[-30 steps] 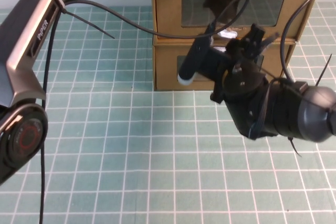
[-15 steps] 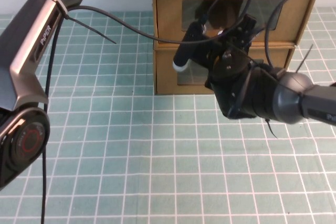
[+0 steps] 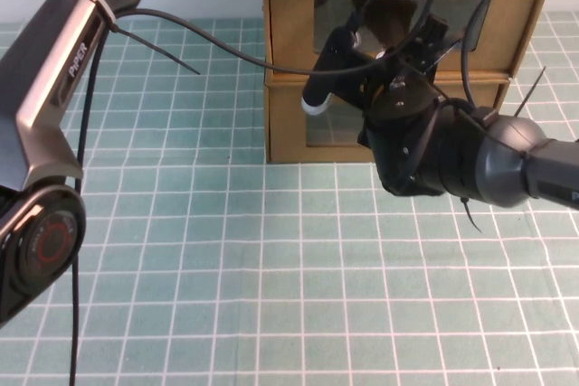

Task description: Open the shoe box

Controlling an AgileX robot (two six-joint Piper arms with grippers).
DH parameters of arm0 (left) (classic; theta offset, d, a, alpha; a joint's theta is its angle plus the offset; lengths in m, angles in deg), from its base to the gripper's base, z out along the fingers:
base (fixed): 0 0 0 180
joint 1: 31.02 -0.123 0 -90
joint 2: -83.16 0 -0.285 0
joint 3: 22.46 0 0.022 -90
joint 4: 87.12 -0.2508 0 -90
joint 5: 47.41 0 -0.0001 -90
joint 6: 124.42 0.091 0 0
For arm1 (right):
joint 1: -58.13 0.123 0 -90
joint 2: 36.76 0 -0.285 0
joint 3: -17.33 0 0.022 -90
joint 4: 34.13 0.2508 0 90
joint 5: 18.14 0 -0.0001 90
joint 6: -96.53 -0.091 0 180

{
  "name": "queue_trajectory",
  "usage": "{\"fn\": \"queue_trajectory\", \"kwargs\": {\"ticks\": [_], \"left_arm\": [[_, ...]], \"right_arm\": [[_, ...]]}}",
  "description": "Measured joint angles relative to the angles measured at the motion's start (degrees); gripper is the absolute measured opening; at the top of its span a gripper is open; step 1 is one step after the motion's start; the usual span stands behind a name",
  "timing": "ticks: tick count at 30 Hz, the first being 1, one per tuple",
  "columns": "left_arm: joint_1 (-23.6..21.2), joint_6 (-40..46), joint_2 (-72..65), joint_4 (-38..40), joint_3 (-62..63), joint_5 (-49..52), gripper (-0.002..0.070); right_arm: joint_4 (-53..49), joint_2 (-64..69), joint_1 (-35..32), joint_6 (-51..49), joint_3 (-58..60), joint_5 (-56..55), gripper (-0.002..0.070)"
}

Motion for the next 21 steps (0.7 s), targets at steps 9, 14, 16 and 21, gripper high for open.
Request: {"fn": "queue_trajectory", "kwargs": {"ticks": [9, 14, 16, 21], "left_arm": [[0.1, -0.7, 0.0, 1.1, 0.0, 0.7, -0.0005], [0.1, -0.8, 0.0, 1.0, 0.0, 0.7, -0.0005], [0.1, -0.9, 0.0, 1.0, 0.0, 0.7, -0.0005], [0.1, -1.0, 0.0, 1.1, 0.0, 0.7, -0.0005]], "right_arm": [[-2.2, -8.0, 3.6, -9.9, 13.4, -2.0, -0.0006], [-1.7, -14.6, 7.6, -12.0, 19.1, -2.3, -0.0011], [-1.9, -16.6, 8.4, -12.2, 20.3, -2.1, -0.0011], [-6.0, -16.8, 7.6, -10.9, 20.3, -0.8, -0.0001]]}}
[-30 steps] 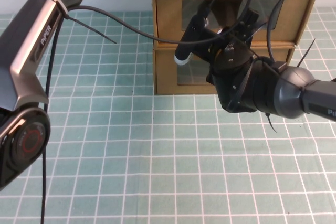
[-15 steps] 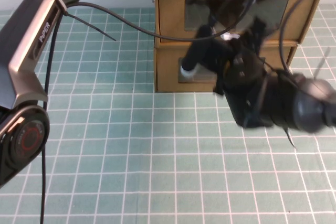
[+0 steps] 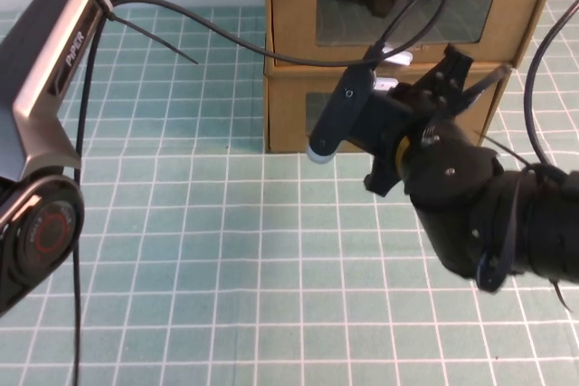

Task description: Open the shoe box

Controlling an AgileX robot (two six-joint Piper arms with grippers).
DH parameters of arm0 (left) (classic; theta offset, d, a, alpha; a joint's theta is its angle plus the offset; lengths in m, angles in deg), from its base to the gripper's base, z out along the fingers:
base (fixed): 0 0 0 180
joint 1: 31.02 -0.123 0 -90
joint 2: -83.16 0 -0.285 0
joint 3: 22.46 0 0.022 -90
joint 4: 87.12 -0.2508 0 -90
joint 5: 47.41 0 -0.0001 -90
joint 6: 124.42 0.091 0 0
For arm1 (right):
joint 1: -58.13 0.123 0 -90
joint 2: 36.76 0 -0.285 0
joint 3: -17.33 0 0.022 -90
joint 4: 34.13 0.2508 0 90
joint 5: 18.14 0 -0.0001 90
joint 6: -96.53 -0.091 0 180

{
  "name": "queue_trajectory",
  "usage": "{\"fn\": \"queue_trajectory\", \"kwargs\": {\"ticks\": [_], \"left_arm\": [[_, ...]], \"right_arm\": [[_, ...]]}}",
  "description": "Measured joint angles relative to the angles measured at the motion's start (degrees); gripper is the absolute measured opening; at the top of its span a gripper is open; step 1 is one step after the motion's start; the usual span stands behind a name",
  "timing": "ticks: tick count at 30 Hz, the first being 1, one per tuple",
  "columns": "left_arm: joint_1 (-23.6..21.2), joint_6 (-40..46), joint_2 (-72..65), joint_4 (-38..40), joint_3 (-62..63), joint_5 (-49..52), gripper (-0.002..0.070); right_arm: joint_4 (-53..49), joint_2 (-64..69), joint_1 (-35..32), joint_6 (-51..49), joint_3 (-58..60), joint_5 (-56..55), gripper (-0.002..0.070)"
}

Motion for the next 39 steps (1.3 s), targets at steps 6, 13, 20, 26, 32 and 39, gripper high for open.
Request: {"fn": "queue_trajectory", "kwargs": {"ticks": [6, 13, 20, 26, 32, 39], "left_arm": [[0.0, 0.0, 0.0, 0.0, 0.0, 0.0, -0.0005], [0.0, -0.1, 0.0, 0.1, 0.1, 0.0, -0.0005], [0.0, -0.1, 0.0, 0.1, 0.1, 0.0, -0.0005], [0.0, -0.1, 0.0, 0.1, 0.1, 0.0, -0.0005], [0.0, -0.1, 0.0, 0.1, 0.1, 0.0, -0.0005], [0.0, -0.1, 0.0, 0.1, 0.1, -0.1, -0.0005]], "right_arm": [[-0.5, 3.5, -4.5, 1.8, -3.0, 0.0, 0.0169], [-0.6, 5.8, -7.3, 1.9, -4.5, -2.8, 0.0315], [-0.8, 5.9, -7.5, 3.1, -4.5, -6.6, 0.0324], [-1.0, 7.7, -7.5, 13.7, -4.9, -4.5, 0.0324], [-0.9, 12.3, -7.5, 15.3, -8.8, 4.2, 0.0324], [-0.8, 13.3, -7.5, 15.2, -12.5, 4.9, 0.0324]]}}
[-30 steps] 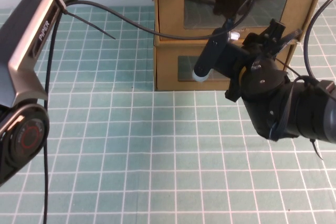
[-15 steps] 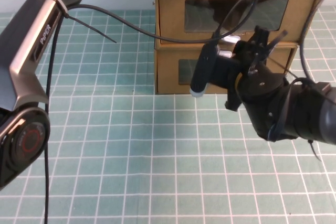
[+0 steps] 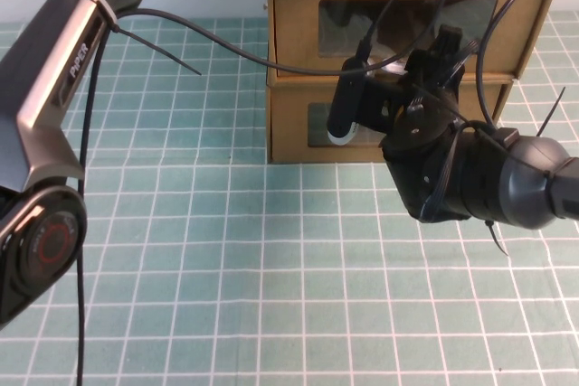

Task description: Open the shoe box

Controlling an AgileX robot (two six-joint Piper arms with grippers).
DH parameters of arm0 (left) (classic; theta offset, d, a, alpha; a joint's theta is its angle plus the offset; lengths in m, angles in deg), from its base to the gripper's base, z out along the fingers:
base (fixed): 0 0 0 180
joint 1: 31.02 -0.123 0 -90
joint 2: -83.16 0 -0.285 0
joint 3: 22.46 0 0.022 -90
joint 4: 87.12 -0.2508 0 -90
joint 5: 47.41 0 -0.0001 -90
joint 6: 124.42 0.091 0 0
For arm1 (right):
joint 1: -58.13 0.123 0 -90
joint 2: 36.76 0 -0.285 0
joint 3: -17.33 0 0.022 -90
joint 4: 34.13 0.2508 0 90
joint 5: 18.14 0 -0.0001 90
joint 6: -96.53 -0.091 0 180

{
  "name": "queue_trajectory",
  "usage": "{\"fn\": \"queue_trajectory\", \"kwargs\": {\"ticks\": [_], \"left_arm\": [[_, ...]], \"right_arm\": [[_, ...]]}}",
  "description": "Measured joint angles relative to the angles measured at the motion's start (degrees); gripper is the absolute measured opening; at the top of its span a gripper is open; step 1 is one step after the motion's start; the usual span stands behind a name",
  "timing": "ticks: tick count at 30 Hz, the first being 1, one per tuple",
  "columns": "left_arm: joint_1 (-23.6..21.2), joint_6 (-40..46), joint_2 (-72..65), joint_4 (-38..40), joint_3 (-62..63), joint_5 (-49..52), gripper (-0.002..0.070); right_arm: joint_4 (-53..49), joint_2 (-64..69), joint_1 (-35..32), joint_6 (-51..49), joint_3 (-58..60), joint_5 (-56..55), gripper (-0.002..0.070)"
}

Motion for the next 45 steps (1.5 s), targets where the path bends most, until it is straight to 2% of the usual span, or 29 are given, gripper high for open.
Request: {"fn": "queue_trajectory", "kwargs": {"ticks": [35, 45], "left_arm": [[0.0, 0.0, 0.0, 0.2, 0.0, -0.1, -0.0005], [0.0, 0.0, -0.1, 0.2, 0.0, -0.6, -0.0005]], "right_arm": [[-0.1, 0.0, -0.7, -1.4, 0.0, -6.9, 0.0323], [2.7, 2.2, -1.2, -1.2, -6.1, -7.1, 0.032]]}}
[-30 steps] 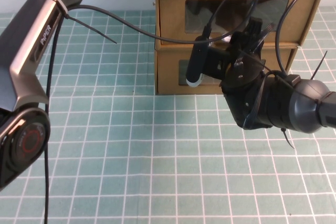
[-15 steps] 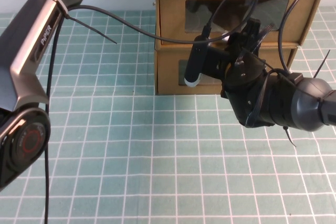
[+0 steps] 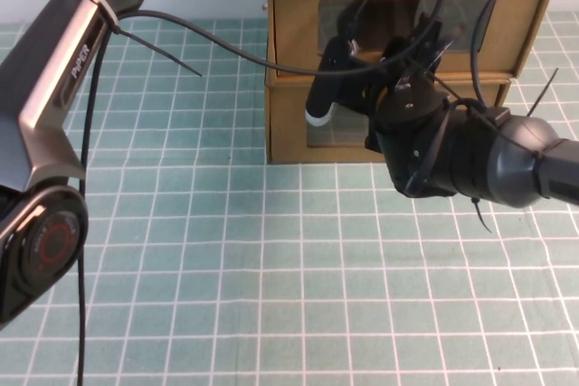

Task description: Open the shoe box

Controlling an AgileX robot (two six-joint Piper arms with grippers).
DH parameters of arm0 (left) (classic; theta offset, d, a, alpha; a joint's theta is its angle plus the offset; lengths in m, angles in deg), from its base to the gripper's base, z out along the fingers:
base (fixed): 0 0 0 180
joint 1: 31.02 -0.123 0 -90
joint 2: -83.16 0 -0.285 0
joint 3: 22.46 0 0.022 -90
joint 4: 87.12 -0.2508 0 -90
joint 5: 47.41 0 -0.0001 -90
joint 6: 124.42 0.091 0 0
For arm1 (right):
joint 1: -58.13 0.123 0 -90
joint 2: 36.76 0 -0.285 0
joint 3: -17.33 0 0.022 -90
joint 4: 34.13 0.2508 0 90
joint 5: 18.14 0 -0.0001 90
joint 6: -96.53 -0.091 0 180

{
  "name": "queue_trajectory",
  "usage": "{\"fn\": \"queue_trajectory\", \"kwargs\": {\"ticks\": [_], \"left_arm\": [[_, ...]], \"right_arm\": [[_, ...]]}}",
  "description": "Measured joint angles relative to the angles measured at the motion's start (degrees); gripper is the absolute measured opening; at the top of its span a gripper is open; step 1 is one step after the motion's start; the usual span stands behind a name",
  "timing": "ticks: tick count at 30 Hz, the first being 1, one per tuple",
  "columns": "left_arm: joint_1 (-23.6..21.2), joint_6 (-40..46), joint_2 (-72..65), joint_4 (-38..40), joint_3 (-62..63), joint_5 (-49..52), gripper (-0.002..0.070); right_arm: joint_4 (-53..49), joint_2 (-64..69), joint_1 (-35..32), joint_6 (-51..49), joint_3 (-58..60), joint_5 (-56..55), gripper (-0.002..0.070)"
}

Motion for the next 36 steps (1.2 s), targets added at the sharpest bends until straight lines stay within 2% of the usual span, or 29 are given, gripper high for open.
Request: {"fn": "queue_trajectory", "kwargs": {"ticks": [2, 4, 5, 6, 7, 24, 25, 29, 36], "left_arm": [[-0.1, 0.2, 0.0, -0.1, 0.0, -0.1, -0.0005], [-0.1, 0.9, -0.1, -0.2, 0.0, -0.1, -0.0005], [-0.2, 1.0, -0.2, -0.2, 0.0, -0.1, -0.0005], [-0.3, 1.3, -0.2, -0.2, 0.0, -0.1, -0.0005], [-0.3, 1.3, -0.2, 0.0, 0.0, 0.0, -0.0005], [-1.1, -0.6, -0.9, 2.4, 0.2, 0.4, -0.0006], [-1.1, -0.6, -0.9, 2.5, 0.2, 0.6, -0.0006], [-1.1, -0.6, -0.9, 2.5, 0.5, 0.8, -0.0006], [-1.1, -0.8, -0.9, 2.6, 0.5, 0.8, -0.0006]], "right_arm": [[0.6, 0.7, 0.0, 0.2, -0.7, 0.4, 0.0305], [0.6, 1.1, 0.1, 0.7, -0.8, 1.0, 0.0258], [0.3, 1.1, 0.1, 0.7, -0.9, 1.3, 0.023], [-0.1, 1.3, 0.1, 0.6, -1.4, 1.5, 0.0162], [-0.4, 1.5, 0.0, 0.7, -1.6, 1.6, 0.0143], [2.3, 1.3, 1.8, 1.2, -1.3, 4.3, 0.0141], [1.9, 0.8, 2.2, 0.1, -0.4, 4.5, 0.0132], [1.1, -1.8, 4.0, -5.8, 5.8, 4.3, 0.0023], [-0.9, -9.1, 8.6, -12.2, 18.3, 4.3, -0.001]]}}
